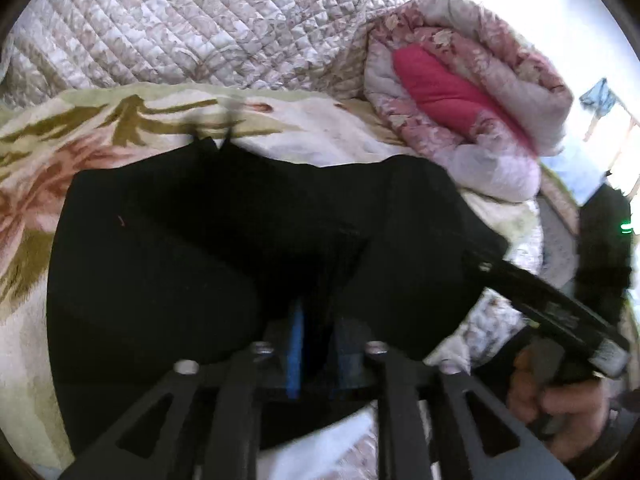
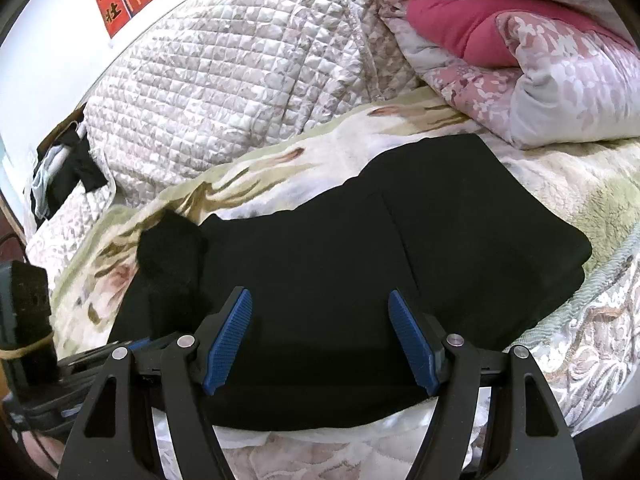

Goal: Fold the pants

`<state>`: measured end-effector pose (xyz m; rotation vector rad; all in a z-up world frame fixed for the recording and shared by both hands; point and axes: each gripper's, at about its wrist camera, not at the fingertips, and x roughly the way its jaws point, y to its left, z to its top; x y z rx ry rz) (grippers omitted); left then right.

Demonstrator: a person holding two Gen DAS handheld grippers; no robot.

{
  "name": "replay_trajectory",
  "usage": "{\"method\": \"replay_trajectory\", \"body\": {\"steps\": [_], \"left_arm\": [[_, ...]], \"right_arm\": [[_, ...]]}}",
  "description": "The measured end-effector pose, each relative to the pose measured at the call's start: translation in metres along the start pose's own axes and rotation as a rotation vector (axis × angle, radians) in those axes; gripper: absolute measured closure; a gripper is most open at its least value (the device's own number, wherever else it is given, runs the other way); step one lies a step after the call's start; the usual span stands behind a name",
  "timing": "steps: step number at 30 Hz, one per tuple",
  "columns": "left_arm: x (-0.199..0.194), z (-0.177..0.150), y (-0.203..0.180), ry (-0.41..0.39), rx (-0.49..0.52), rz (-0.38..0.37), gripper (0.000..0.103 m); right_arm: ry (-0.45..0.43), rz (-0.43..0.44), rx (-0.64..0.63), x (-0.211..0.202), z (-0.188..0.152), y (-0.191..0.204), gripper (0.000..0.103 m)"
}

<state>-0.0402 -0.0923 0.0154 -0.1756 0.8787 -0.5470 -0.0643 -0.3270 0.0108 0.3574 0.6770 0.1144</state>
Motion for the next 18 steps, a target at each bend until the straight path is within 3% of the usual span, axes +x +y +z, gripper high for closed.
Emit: {"method": "replay_trajectory", "body": {"steps": [1, 5, 8, 10, 14, 18], "left_arm": [[-0.006, -0.001, -0.001, -0.007, 0.005, -0.010, 0.065], [-0.035, -0.005, 0.002, -0.059, 0.000, -0.074, 0.062], [-0.049, 0.007, 0.018, -0.103, -0.022, -0.010, 0.061], [-0.053, 0.016, 0.036, -0.119, -0.039, 0.071, 0.060], [-0.052, 0.024, 0.071, -0.128, -0.091, 0.193, 0.060], [-0.044, 0.016, 0.094, -0.115, -0.163, 0.217, 0.060]], "right_arm": [[0.005, 0.008, 0.009, 0.001, 0.000, 0.000, 0.032], [0.021, 0.043, 0.012, 0.003, 0.000, 0.001, 0.032], [0.046, 0.103, -0.010, 0.006, 0.000, 0.010, 0.033], [0.085, 0.160, -0.022, 0.013, 0.000, 0.018, 0.037], [0.218, 0.247, -0.037, 0.045, 0.003, 0.033, 0.039], [0.253, 0.263, -0.097, 0.066, 0.012, 0.046, 0.039]]}}
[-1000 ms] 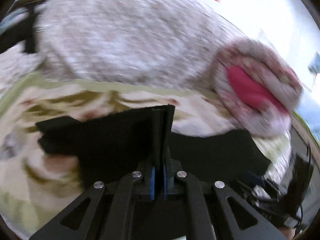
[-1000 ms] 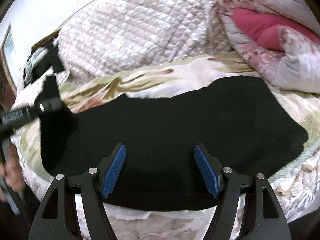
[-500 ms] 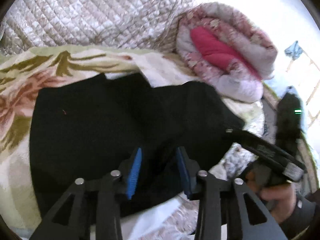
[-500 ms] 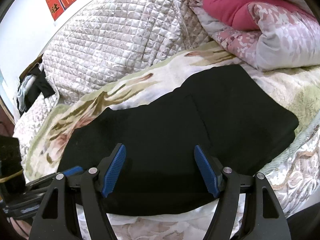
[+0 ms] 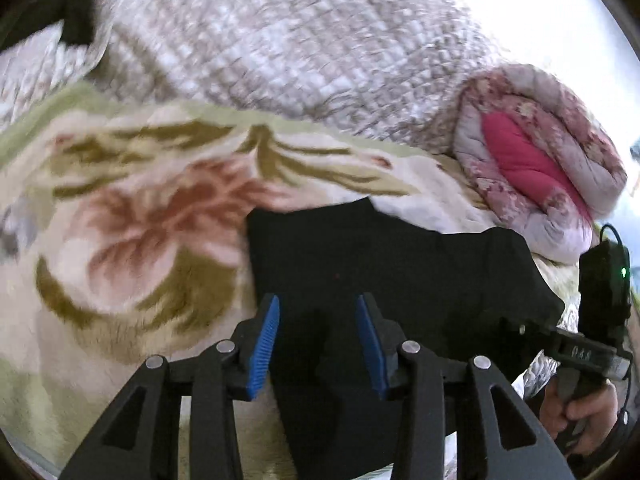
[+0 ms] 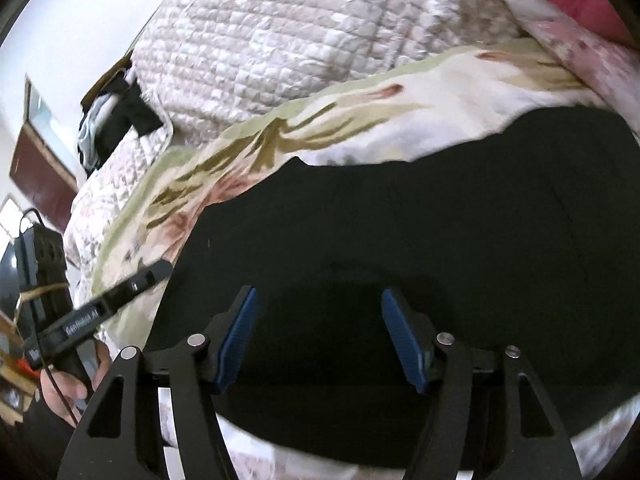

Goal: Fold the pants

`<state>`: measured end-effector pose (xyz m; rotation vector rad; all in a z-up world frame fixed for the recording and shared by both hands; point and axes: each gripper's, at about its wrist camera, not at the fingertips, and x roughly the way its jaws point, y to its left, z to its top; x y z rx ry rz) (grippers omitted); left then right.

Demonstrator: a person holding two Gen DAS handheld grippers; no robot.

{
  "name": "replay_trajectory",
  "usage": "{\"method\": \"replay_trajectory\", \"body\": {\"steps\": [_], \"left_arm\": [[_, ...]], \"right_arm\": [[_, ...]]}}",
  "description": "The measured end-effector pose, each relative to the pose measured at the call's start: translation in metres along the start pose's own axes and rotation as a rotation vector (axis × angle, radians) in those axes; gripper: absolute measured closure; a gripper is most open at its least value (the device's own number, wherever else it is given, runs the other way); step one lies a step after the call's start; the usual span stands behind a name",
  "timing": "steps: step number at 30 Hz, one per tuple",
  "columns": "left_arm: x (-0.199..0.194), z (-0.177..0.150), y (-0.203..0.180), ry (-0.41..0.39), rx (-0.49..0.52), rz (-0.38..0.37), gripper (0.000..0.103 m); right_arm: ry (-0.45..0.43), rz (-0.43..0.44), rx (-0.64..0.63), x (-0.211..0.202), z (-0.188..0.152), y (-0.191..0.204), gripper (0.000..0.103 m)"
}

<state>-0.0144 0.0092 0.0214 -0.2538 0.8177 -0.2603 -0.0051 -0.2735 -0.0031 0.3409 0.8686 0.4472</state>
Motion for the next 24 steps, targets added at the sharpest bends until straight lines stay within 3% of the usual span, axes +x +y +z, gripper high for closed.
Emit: {"method": "replay_trajectory", "body": {"steps": [4, 8, 10, 12, 18, 21, 24], "left_arm": [[0.004, -0.008, 0.007, 0.014, -0.008, 0.008, 0.060], [0.004, -0.010, 0.009, 0.014, -0.017, 0.006, 0.060], [0.005, -0.011, 0.008, 0.016, -0.019, 0.008, 0.060], [0.006, -0.012, 0.008, 0.019, -0.019, 0.009, 0.060], [0.003, -0.013, 0.007, 0.010, -0.020, -0.006, 0.060], [0.006, -0.015, 0.006, 0.022, -0.021, -0.003, 0.060], [0.003, -0.015, 0.004, 0.020, -0.017, -0.009, 0.060]], "right_arm": [[0.008, 0.051, -0.001, 0.015, 0.014, -0.005, 0.040], [0.051, 0.161, 0.064, 0.024, 0.013, -0.010, 0.072], [0.062, 0.178, 0.070, 0.025, 0.008, -0.010, 0.080], [0.064, 0.171, 0.083, 0.024, 0.007, -0.012, 0.101], [-0.004, 0.166, 0.078, -0.005, 0.002, -0.005, 0.101], [0.050, 0.128, 0.142, 0.010, -0.010, -0.024, 0.101], [0.024, 0.114, 0.096, 0.004, -0.007, -0.017, 0.101]]}}
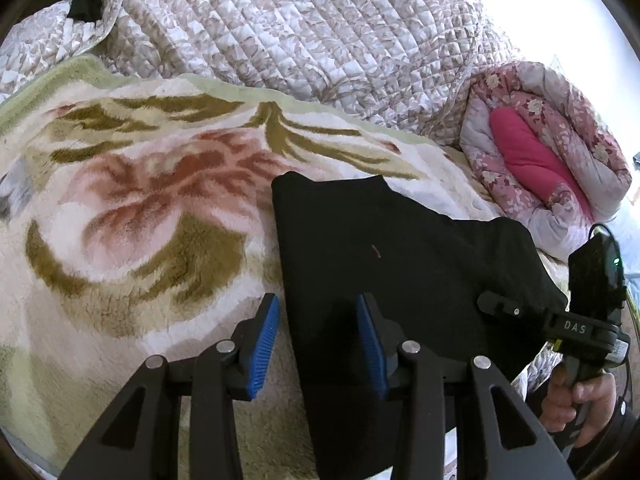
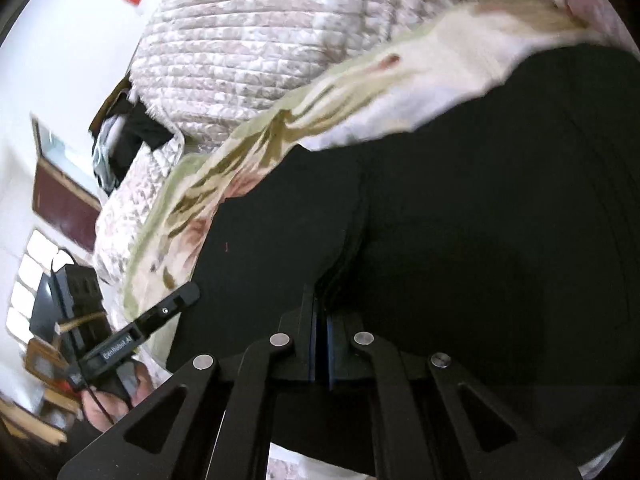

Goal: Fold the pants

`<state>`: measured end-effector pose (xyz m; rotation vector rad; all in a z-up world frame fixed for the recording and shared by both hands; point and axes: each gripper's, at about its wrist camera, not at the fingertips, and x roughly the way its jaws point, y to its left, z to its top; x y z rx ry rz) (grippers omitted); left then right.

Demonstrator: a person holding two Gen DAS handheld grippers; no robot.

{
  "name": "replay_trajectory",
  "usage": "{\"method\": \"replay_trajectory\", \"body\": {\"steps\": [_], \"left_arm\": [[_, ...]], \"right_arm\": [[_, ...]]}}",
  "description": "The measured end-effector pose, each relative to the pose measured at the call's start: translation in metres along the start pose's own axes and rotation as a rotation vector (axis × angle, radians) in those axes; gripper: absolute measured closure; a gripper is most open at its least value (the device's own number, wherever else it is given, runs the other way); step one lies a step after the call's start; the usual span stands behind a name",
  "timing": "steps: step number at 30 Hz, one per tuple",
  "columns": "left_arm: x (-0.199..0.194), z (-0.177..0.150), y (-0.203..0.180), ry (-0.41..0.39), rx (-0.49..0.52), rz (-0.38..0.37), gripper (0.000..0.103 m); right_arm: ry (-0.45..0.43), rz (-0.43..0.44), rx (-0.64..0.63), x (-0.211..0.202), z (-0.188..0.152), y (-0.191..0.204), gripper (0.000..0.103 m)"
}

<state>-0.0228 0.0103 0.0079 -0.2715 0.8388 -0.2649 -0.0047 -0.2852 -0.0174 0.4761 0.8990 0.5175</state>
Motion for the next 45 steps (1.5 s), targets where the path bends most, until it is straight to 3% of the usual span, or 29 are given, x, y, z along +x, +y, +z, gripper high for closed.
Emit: {"method": "replay_trajectory", "body": {"steps": [3, 8, 11, 14, 18, 20, 22, 25, 26, 30, 33, 40, 42, 45], "left_arm": [[-0.006, 0.000, -0.003, -0.019, 0.014, -0.007, 0.060], [-0.006, -0.003, -0.008, -0.013, 0.022, -0.014, 0.060], [-0.012, -0.003, -0.012, -0.024, 0.034, -0.020, 0.060], [-0.016, -0.001, -0.017, -0.045, 0.045, -0.035, 0.060], [-0.013, -0.002, -0.028, -0.044, 0.083, -0.058, 0.060], [-0.004, -0.005, -0.033, -0.017, 0.110, -0.048, 0.060], [0.005, -0.010, -0.035, 0.011, 0.131, -0.032, 0.060], [0.006, -0.015, -0.038, -0.013, 0.168, -0.015, 0.060], [0.007, -0.015, -0.039, -0.016, 0.177, -0.009, 0.060], [0.006, -0.015, -0.040, -0.017, 0.175, -0.009, 0.057], [0.004, -0.017, -0.040, -0.018, 0.170, -0.007, 0.057], [-0.004, -0.026, -0.037, -0.032, 0.150, 0.008, 0.057], [-0.008, -0.027, -0.035, -0.041, 0.136, 0.011, 0.057], [-0.016, -0.026, -0.032, -0.078, 0.097, 0.007, 0.057]], "right_arm": [[-0.033, 0.003, -0.019, -0.007, -0.002, 0.006, 0.101], [0.004, -0.004, 0.020, -0.001, -0.002, -0.006, 0.100], [-0.085, -0.107, -0.034, -0.020, 0.002, 0.002, 0.092], [-0.159, -0.123, -0.080, -0.035, 0.008, 0.011, 0.091], [-0.075, -0.063, -0.171, -0.010, 0.015, 0.029, 0.091], [0.004, -0.126, -0.164, 0.019, 0.019, 0.022, 0.095], [-0.035, -0.098, -0.092, 0.021, 0.025, 0.004, 0.097], [-0.102, -0.175, -0.061, 0.005, 0.029, -0.007, 0.093], [-0.110, -0.196, -0.055, 0.000, 0.028, -0.010, 0.093], [-0.124, -0.137, -0.093, -0.016, 0.007, 0.001, 0.093], [-0.075, -0.123, -0.162, -0.009, -0.011, 0.017, 0.089], [-0.114, -0.197, -0.192, -0.022, -0.033, 0.021, 0.087], [-0.135, -0.180, -0.193, -0.029, -0.038, 0.022, 0.086], [-0.107, -0.192, -0.209, -0.023, -0.040, 0.022, 0.084]]}}
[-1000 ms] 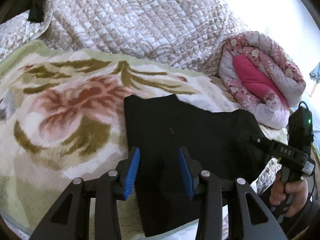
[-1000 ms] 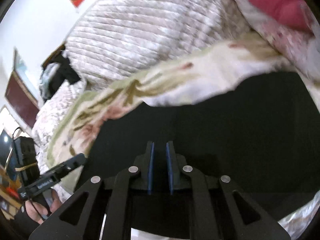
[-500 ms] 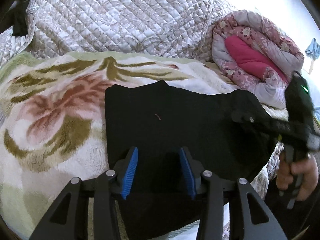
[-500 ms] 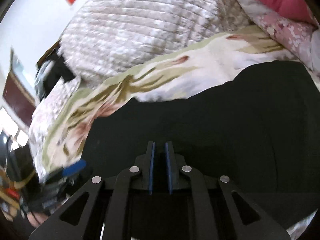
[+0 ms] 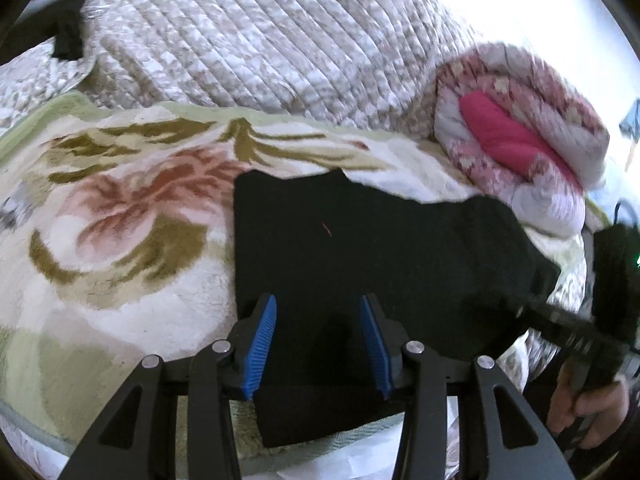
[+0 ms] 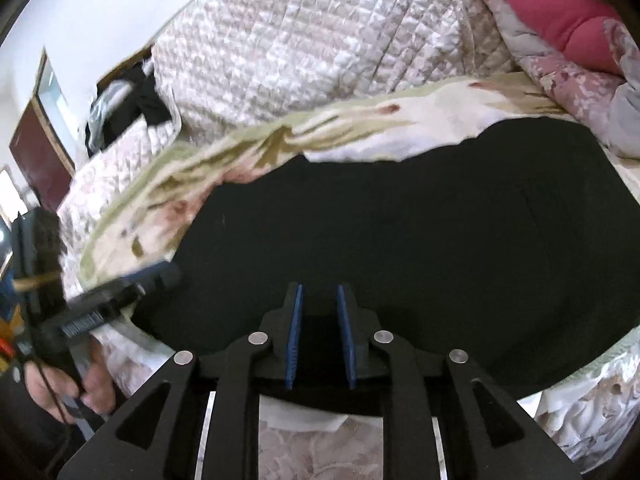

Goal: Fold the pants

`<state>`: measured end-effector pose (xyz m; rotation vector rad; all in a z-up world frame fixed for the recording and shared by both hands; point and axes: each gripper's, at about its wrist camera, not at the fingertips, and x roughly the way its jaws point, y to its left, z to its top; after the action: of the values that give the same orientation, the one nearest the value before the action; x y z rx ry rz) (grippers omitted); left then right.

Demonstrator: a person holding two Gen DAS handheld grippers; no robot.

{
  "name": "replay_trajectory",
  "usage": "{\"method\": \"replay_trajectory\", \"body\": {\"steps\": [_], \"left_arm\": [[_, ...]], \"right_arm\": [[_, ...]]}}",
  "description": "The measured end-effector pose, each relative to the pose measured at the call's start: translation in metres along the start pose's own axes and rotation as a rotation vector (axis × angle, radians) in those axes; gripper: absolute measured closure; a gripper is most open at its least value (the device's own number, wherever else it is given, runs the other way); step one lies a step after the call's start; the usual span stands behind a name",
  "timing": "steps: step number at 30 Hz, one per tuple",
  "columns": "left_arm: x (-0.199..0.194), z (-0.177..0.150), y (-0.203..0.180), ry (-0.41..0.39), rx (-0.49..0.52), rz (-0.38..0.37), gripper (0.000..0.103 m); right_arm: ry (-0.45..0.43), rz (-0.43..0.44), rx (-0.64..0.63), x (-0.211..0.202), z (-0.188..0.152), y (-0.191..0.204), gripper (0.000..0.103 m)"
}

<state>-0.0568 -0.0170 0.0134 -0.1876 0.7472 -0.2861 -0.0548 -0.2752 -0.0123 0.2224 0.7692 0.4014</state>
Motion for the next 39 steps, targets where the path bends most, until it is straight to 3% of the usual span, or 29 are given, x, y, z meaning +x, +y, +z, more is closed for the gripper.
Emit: {"method": "replay_trajectory", "body": {"steps": [4, 10, 14, 17, 19, 31, 39], "left_arm": [[0.008, -0.003, 0.007, 0.029, -0.014, 0.010, 0.057], [0.010, -0.006, 0.001, 0.026, 0.035, 0.036, 0.057], [0.009, -0.006, 0.003, 0.027, 0.025, 0.031, 0.057], [0.009, -0.006, 0.004, 0.027, 0.022, 0.027, 0.057], [0.009, -0.006, 0.004, 0.027, 0.021, 0.028, 0.057], [0.009, -0.006, 0.003, 0.027, 0.019, 0.029, 0.057], [0.009, -0.006, 0.003, 0.026, 0.024, 0.029, 0.055]], "right_arm": [[-0.032, -0.076, 0.004, -0.009, 0.001, -0.008, 0.084], [-0.099, -0.131, 0.172, -0.033, -0.002, -0.050, 0.083], [-0.189, -0.198, 0.322, -0.061, -0.004, -0.082, 0.052], [-0.292, -0.230, 0.410, -0.087, -0.008, -0.097, 0.051], [-0.315, -0.241, 0.429, -0.096, -0.010, -0.097, 0.051], [-0.227, -0.156, 0.550, -0.080, -0.026, -0.109, 0.048], [-0.256, -0.169, 0.598, -0.087, -0.034, -0.113, 0.048]]}}
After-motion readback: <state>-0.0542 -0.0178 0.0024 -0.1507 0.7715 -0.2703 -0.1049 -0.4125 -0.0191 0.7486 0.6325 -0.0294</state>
